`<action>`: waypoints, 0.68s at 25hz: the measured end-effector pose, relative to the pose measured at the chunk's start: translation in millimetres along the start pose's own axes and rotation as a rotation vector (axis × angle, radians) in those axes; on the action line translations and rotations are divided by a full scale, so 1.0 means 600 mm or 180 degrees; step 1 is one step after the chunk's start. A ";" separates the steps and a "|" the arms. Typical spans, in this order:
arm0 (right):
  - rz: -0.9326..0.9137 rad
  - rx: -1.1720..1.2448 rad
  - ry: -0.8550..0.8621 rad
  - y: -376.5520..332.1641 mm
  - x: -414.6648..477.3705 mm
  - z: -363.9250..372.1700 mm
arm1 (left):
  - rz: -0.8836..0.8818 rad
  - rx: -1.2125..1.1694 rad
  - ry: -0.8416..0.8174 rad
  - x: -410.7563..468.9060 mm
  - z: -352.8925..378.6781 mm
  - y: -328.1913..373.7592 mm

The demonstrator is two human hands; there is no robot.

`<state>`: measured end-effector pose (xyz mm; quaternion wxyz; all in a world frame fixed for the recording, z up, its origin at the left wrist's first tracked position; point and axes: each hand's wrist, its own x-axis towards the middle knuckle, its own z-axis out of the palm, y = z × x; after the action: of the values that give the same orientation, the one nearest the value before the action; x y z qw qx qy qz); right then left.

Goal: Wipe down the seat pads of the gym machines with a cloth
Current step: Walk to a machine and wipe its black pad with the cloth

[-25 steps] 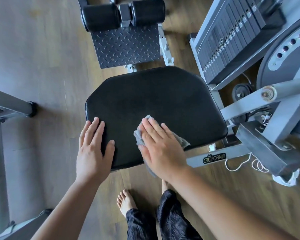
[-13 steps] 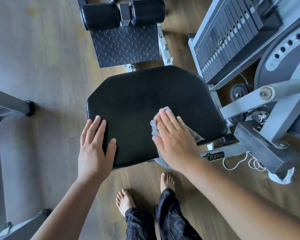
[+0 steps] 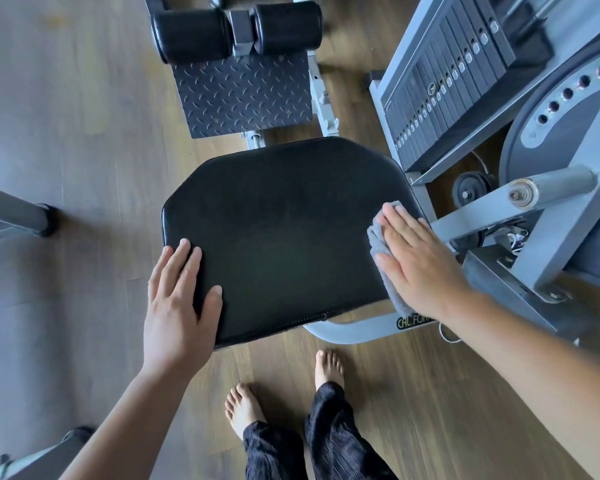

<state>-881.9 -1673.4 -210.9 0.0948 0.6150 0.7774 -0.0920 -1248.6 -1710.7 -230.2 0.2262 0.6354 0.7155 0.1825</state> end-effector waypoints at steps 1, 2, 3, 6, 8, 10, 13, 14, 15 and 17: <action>0.0070 0.0029 0.0003 0.007 0.038 -0.007 | 0.0012 0.0006 0.0011 0.001 0.000 0.000; 0.0223 0.0050 0.0002 0.010 0.093 -0.014 | 0.0025 0.0020 0.0019 0.001 0.001 0.001; 0.0367 0.0080 0.0043 0.010 0.153 -0.025 | 0.0026 0.0035 0.0026 0.001 0.002 0.002; 0.0694 0.0190 0.0030 -0.010 0.234 -0.044 | -0.0005 0.0061 0.0047 0.000 0.003 0.003; 0.0457 0.0154 0.0038 -0.047 0.162 -0.033 | -0.0015 0.0063 0.0032 0.000 0.002 0.003; -0.0036 0.0068 0.0057 -0.076 0.064 -0.010 | -0.0021 0.0063 0.0002 0.000 0.001 0.002; -0.0056 0.0080 0.0063 -0.072 0.135 -0.016 | -0.0025 0.0052 -0.0003 0.001 0.000 0.001; 0.0172 0.0138 0.0106 -0.076 0.197 -0.028 | -0.0009 0.0040 -0.0003 0.001 0.001 0.001; 0.0354 0.0144 0.0097 -0.081 0.258 -0.043 | 0.0012 0.0031 0.0004 0.001 0.002 -0.001; 0.0578 0.0190 0.0085 -0.114 0.322 -0.055 | 0.0019 0.0022 0.0027 0.001 0.003 -0.002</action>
<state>-993.3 -1499.3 -227.6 0.0741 0.6866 0.7166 -0.0979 -1248.6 -1710.1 -232.6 0.2204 0.6375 0.7151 0.1834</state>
